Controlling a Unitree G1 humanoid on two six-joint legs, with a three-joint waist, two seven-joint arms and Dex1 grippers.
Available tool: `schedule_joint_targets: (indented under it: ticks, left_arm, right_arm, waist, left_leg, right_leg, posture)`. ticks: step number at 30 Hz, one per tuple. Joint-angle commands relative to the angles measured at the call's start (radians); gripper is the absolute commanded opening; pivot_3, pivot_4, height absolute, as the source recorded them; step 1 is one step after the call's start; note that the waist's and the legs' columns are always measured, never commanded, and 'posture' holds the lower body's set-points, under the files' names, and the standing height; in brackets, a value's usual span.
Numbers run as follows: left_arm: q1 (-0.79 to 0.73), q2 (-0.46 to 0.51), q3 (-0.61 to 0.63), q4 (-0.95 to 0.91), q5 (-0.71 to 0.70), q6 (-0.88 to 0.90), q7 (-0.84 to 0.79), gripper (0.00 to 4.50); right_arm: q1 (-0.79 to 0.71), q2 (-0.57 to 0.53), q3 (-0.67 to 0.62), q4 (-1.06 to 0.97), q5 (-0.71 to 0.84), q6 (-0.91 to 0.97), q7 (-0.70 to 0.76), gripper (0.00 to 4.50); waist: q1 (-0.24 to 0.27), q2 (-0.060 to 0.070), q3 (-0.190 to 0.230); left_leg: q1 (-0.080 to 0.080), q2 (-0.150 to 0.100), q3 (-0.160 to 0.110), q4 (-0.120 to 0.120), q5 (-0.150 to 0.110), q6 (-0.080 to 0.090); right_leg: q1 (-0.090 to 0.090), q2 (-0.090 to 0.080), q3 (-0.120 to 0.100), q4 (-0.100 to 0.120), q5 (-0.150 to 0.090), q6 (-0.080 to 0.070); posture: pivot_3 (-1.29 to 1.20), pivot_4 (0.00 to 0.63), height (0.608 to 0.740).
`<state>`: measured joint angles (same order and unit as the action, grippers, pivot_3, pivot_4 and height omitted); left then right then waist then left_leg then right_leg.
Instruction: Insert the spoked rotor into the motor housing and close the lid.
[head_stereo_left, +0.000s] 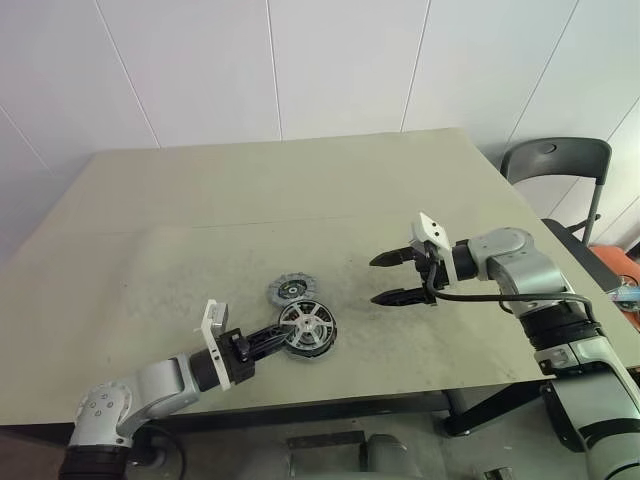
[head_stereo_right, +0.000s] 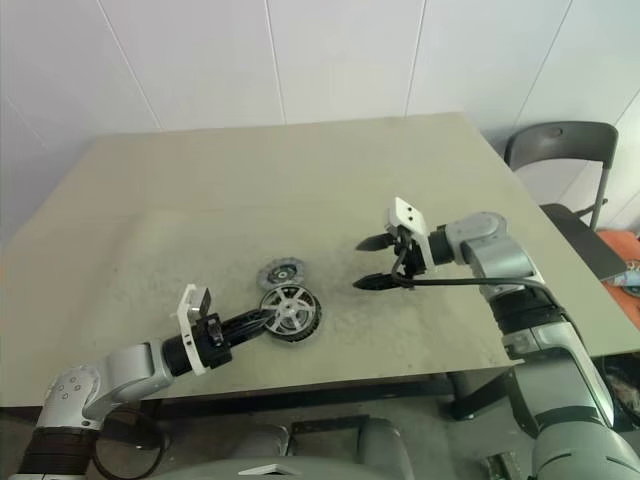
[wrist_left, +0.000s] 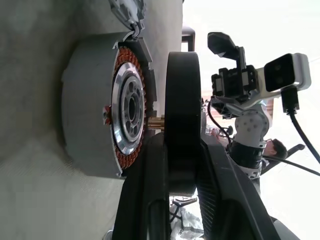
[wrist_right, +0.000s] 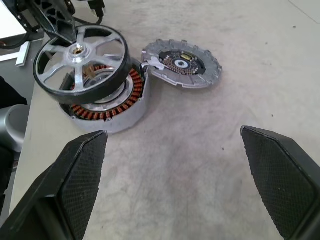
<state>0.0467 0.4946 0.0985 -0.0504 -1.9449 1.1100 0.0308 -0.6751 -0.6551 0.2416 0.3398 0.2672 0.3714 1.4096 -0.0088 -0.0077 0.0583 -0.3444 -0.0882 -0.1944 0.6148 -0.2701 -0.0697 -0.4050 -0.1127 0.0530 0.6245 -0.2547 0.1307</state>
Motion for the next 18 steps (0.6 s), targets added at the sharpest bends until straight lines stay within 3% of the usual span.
schedule_joint_targets:
  ticks: [1, 15, 18]
  left_arm:
    - [-0.023, -0.016, -0.007, 0.045, 0.053, 0.003, -0.079, 0.42]
    - [-0.066, -0.054, 0.006, 0.157, 0.254, 0.047, -0.246, 0.42]
    - [-0.061, -0.045, 0.001, 0.193, 0.354, 0.047, -0.347, 1.38]
  right_arm:
    - [-0.017, 0.004, -0.028, -0.024, 0.007, -0.009, 0.000, 4.50]
    - [-0.017, 0.011, -0.027, -0.033, 0.008, -0.004, -0.003, 4.50]
    - [-0.016, 0.011, -0.026, -0.035, 0.008, -0.003, -0.003, 4.50]
  waist:
    - [0.000, 0.000, 0.000]
    - [-0.002, 0.001, -0.001]
    - [-0.002, 0.001, -0.001]
  left_leg:
    - [0.000, 0.000, 0.000, 0.000, 0.000, 0.000]
    - [0.001, 0.000, 0.000, 0.000, 0.000, 0.000]
    - [0.002, 0.000, 0.000, 0.000, 0.000, 0.000]
  right_leg:
    - [0.000, 0.000, 0.000, 0.000, 0.000, 0.000]
    - [0.001, 0.000, 0.000, 0.000, 0.000, 0.000]
    - [0.002, 0.000, 0.000, 0.000, 0.000, 0.001]
  posture:
    - [0.00, 0.000, 0.740]
    - [0.00, 0.000, 0.740]
    - [0.00, 0.000, 0.740]
